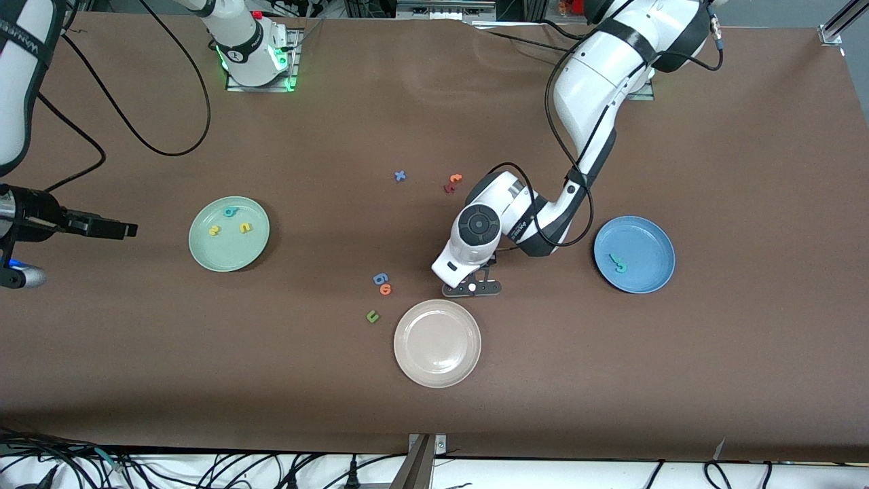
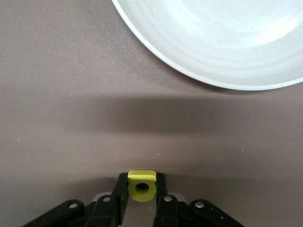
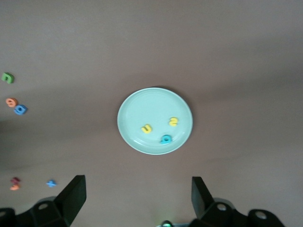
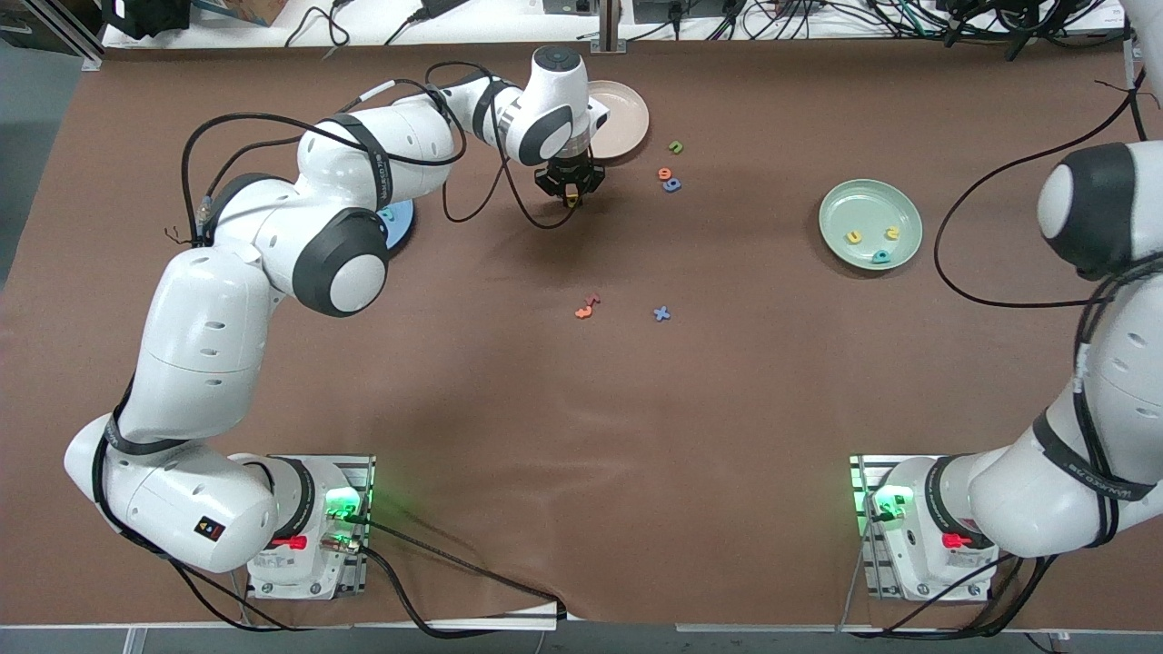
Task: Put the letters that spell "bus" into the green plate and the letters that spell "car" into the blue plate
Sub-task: 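Grasp the yellow letter with the left gripper while the right gripper retracts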
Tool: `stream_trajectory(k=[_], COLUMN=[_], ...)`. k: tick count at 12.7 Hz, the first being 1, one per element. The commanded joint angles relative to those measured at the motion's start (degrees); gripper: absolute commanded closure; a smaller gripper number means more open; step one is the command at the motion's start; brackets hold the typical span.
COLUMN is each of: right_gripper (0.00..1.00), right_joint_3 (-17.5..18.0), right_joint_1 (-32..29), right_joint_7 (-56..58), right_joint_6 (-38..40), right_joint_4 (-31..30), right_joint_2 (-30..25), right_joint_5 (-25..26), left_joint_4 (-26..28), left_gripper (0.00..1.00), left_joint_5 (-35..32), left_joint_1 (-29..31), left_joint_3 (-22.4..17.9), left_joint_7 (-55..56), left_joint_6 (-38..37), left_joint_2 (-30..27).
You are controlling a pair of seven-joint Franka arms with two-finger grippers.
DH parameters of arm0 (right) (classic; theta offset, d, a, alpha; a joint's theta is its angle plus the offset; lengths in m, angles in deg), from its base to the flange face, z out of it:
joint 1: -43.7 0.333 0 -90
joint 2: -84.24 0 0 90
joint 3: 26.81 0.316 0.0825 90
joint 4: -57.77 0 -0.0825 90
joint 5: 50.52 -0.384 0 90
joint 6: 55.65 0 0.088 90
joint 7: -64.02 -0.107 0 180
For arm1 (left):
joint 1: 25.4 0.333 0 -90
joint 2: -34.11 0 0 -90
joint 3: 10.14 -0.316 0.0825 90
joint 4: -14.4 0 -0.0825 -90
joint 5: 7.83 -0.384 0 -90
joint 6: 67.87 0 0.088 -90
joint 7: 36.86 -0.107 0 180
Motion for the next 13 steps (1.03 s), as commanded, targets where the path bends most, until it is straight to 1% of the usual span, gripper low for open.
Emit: stream_trajectory(k=[1,2,3,4,5,6,7,8,9,11,13], right_gripper=[0.01,0.01,0.01,0.01,0.01,0.01,0.01,0.01,0.01,0.01,0.01], right_joint_3=[10.54,10.64,11.16,12.13,13.79,17.03,19.49,19.95,19.87,19.87,19.96], right_joint_1=[-4.45,-4.54,-4.54,-4.71,-6.10,-8.64,-10.15,-9.90,-9.29,-9.28,-9.28], right_joint_7=[-1.39,-0.44,0.36,2.02,3.34,3.44,3.44,2.92,2.39,1.25,1.15], right_joint_6=[-3.89,-8.00,-13.96,-19.33,-20.43,-21.05,-21.31,-20.88,-20.70,-20.70,-20.70], right_joint_4=[-5.47,-10.90,-17.82,-22.85,-23.25,-23.08,-22.47,-20.64,-19.40,-19.21,-18.86], right_joint_2=[-7.78,-11.29,-15.41,-18.32,-18.79,-18.88,-18.97,-18.80,-18.45,-18.62,-18.62], right_joint_5=[9.18,9.29,9.29,9.55,9.72,10.51,13.30,15.33,15.53,15.44,15.18], left_joint_4=[-1.81,-1.81,-1.81,-1.81,-1.90,-1.98,-1.98,-1.98,-1.98,-1.98,-1.98], left_gripper=[0.77,0.77,0.77,0.80,0.81,0.82,0.83,0.83,0.83,0.83,0.85], left_joint_5=[0.92,0.92,0.83,0.92,1.00,0.92,1.09,1.18,1.18,1.09,1.09], left_joint_1=[-0.89,-0.89,-0.72,-0.20,1.03,1.82,2.87,4.28,5.86,9.63,12.89], left_joint_3=[-0.83,-0.83,-0.83,-0.83,-0.74,-0.65,-0.65,-0.57,-0.48,-0.48,-0.56], left_joint_7=[0.27,0.27,0.10,-0.16,-0.43,-0.86,-2.96,-5.50,-8.31,-15.95,-20.19], left_joint_6=[-0.36,-0.36,-0.62,-1.23,-2.63,-4.64,-6.58,-8.95,-11.75,-17.03,-22.04], left_joint_2=[0.97,0.88,0.53,-0.08,-0.79,-1.40,-2.28,-3.07,-3.77,-5.62,-6.68])
